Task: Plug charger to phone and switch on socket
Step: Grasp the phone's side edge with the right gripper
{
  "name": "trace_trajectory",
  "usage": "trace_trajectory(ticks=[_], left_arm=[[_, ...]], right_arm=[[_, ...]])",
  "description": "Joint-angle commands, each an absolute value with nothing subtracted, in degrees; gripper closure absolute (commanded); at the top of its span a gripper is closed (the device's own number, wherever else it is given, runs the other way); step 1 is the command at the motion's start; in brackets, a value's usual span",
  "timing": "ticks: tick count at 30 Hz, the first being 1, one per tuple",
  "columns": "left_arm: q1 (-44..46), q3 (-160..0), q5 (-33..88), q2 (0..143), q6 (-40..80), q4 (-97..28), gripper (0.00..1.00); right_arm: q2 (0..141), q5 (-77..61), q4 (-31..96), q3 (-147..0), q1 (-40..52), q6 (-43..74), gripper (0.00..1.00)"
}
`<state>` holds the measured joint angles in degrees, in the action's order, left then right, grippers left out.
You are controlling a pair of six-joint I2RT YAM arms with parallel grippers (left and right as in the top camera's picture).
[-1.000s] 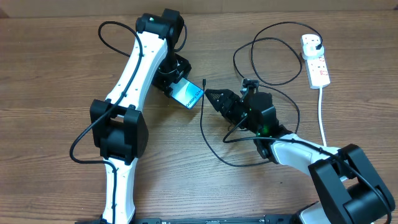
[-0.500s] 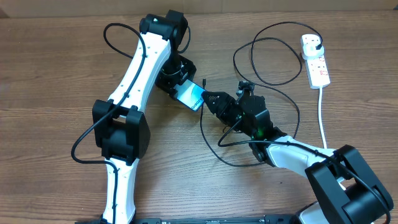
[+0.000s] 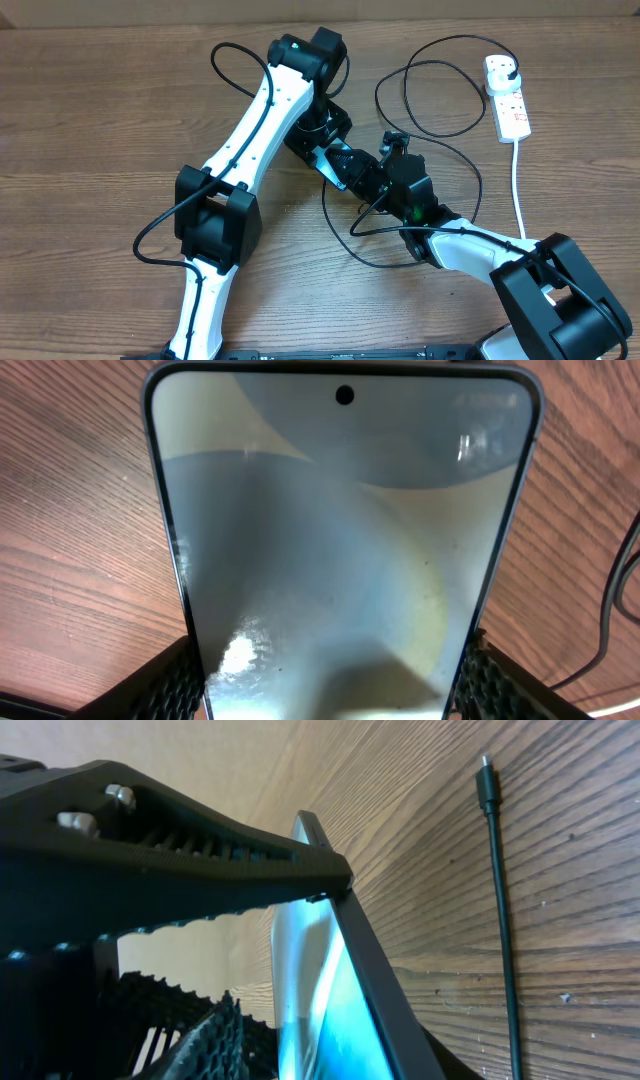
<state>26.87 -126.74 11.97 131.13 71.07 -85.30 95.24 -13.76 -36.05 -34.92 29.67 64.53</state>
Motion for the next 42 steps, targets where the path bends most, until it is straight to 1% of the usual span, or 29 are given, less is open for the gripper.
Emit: trace_trajectory(ticks=[1, 7, 13, 30, 32, 39, 42], left_arm=[[27.8, -128.0, 12.9, 130.5, 72.5, -85.1, 0.96], [27.9, -128.0, 13.0, 130.5, 72.4, -85.2, 0.96], [27.9, -128.0, 13.1, 130.5, 72.4, -85.2, 0.96], [27.9, -128.0, 13.0, 130.5, 72.4, -85.2, 0.96], [27.9, -128.0, 13.0, 130.5, 72.4, -85.2, 0.96], [27.9, -128.0, 13.1, 130.5, 72.4, -85.2, 0.96], [27.9, -128.0, 13.1, 130.5, 72.4, -85.2, 0.96]], right_arm=[[95.3, -13.5, -36.3, -35.8, 30.0, 64.5, 0.6], [95.3, -13.5, -35.9, -35.8, 30.0, 64.5, 0.65], [95.3, -13.5, -35.9, -35.8, 30.0, 64.5, 0.71], [95.3, -13.5, -36.5, -35.8, 30.0, 64.5, 0.74], [95.3, -13.5, -36.9, -35.8, 30.0, 64.6, 0.76], [95.3, -13.6, -38.6, -35.8, 30.0, 64.6, 0.78], [95.3, -13.6, -38.8, -35.8, 30.0, 64.7, 0.81]])
